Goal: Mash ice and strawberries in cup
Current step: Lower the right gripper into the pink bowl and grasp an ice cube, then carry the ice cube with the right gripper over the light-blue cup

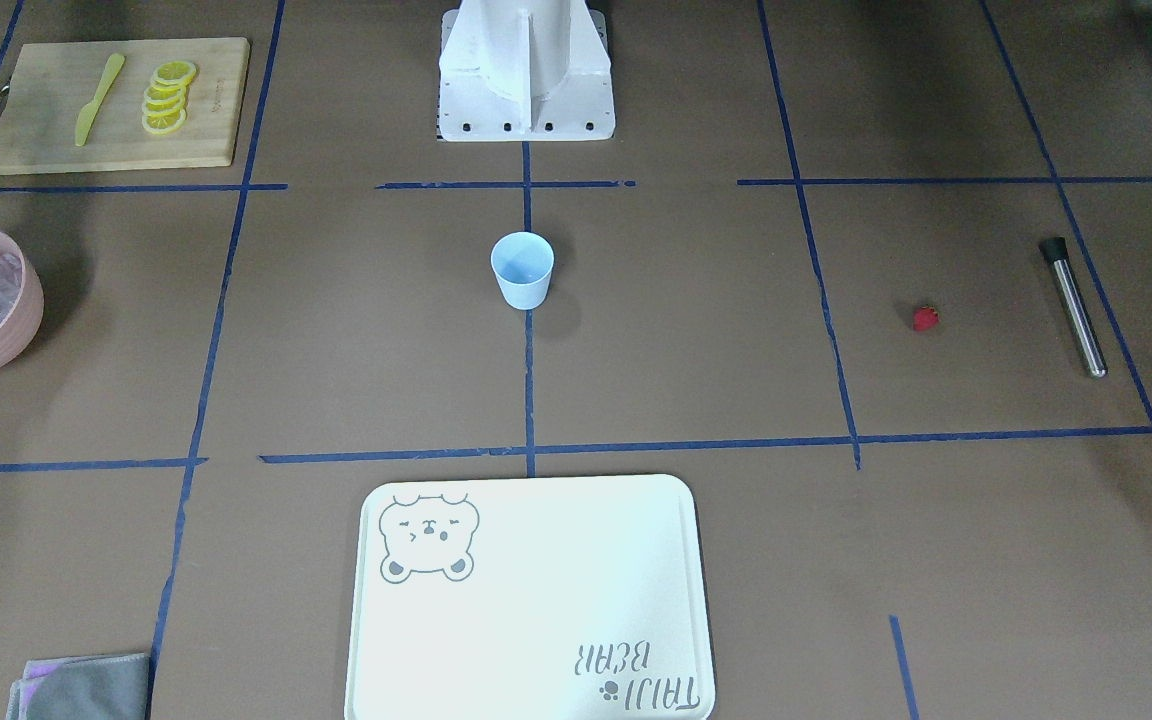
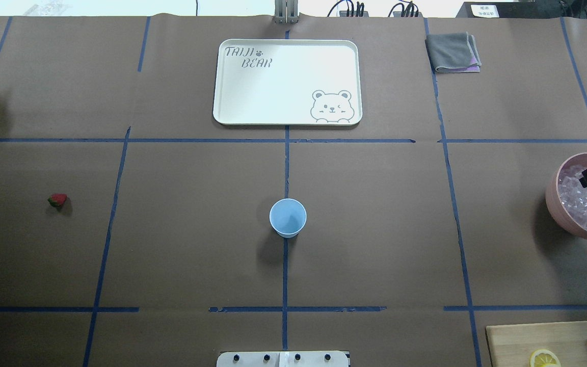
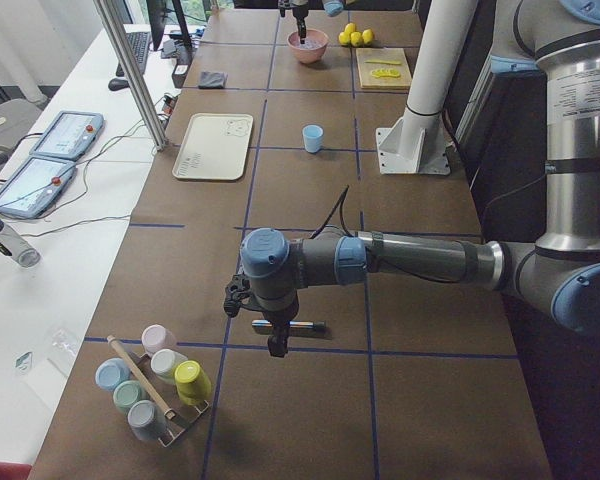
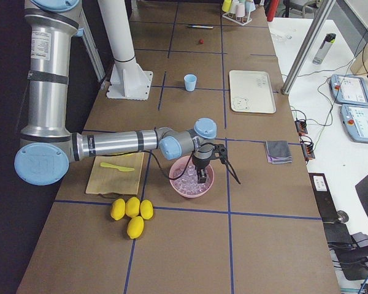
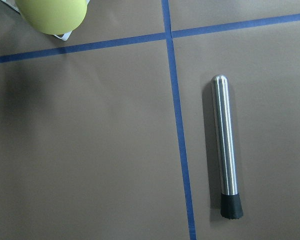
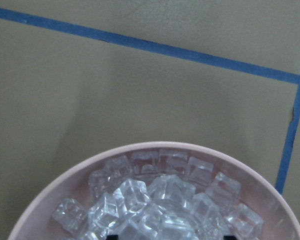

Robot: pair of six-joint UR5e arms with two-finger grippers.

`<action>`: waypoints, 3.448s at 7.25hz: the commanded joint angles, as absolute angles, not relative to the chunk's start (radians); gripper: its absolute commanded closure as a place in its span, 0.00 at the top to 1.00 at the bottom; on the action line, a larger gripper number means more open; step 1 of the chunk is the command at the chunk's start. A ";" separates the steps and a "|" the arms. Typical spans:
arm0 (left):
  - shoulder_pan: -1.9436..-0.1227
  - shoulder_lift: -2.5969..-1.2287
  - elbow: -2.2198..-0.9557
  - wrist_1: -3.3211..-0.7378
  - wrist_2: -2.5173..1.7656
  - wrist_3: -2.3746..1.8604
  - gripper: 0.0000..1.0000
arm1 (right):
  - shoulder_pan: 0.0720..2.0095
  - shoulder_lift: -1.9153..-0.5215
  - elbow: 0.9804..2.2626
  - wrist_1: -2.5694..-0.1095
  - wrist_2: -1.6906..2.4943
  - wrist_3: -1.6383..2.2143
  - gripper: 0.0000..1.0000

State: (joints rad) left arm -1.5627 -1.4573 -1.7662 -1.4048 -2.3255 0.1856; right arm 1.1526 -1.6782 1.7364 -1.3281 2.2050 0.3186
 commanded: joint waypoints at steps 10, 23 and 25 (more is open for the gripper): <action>-1.554 -1.459 -1.767 -1.405 -2.326 0.186 1.00 | 1.250 -1.527 2.026 -1.620 2.220 0.311 0.02; -1.551 -1.453 -1.764 -1.401 -2.376 0.184 1.00 | 0.425 -0.732 1.712 -1.816 1.746 1.212 0.16; -1.540 -1.453 -1.763 -1.401 -2.376 0.184 1.00 | 0.399 -0.732 1.687 -1.815 1.721 1.229 0.16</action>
